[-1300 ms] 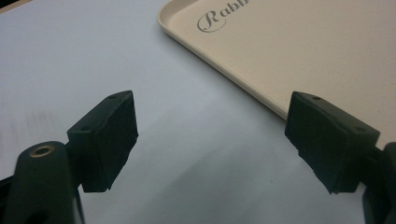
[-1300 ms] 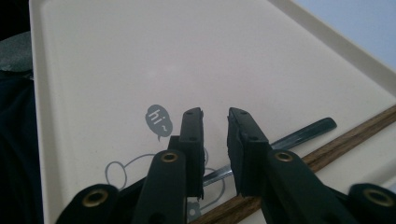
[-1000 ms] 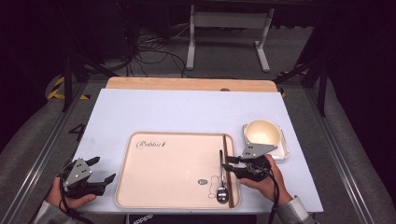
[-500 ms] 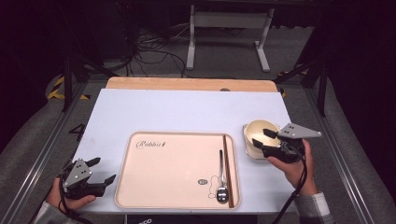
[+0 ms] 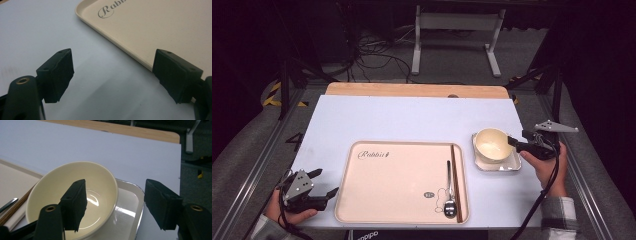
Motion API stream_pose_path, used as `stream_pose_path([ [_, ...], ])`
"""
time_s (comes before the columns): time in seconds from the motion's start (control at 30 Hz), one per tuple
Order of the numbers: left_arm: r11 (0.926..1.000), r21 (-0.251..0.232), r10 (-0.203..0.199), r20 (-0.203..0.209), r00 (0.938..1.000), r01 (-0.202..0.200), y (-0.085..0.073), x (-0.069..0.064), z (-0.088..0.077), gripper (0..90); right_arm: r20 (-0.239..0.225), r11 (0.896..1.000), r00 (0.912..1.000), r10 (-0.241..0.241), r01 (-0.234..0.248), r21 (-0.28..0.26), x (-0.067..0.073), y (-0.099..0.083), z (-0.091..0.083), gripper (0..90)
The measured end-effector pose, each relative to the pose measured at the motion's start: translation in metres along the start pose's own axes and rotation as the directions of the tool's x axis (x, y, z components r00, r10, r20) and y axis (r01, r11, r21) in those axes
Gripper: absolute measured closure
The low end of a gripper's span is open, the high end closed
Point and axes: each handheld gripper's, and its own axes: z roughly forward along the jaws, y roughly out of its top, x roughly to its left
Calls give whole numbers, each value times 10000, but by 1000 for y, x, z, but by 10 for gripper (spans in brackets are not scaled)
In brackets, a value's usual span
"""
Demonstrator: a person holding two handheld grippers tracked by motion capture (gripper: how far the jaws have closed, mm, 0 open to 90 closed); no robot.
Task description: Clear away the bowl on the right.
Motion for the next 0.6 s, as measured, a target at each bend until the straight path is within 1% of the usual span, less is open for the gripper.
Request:
stream_pose_path([
  [0.03,10000,28,-9,23,10000,8,0,0,2,182,-77,9998,9998,174,-173,93,-4,-1,3,352],
  [0.1,10000,59,41,75,10000,-41,1,0,3,182,-82,9982,9987,509,-506,316,-10,-3,10,349],
  [0.17,9999,101,91,48,9999,-91,1,-1,4,182,-125,9963,9980,617,-609,601,-13,-5,16,349],
  [0.23,9999,109,95,59,9999,-95,1,-1,4,181,-285,9939,9959,861,-838,721,-16,-7,21,350],
  [0.37,9999,89,143,19,9999,-144,2,-2,4,181,-608,9893,9912,1172,-1112,941,-16,-8,30,350],
  [0.43,9997,122,198,37,9998,-199,3,-3,4,181,-798,9845,9891,1238,-1123,1346,-15,-8,39,354],
  [0.47,9996,119,239,22,9997,-240,3,-3,4,180,-795,9833,9889,1256,-1135,1420,-14,-9,42,362],
  [0.5,9996,137,249,8,9997,-249,3,-3,4,180,-800,9793,9870,1397,-1258,1585,-14,-10,47,377],
  [0.53,9996,147,250,28,9997,-250,3,-3,4,180,-815,9771,9862,1440,-1287,1697,-14,-10,50,386],
  [0.6,9997,151,184,14,9998,-185,2,-3,3,180,-806,9723,9844,1566,-1393,1879,-14,-12,55,422],
])
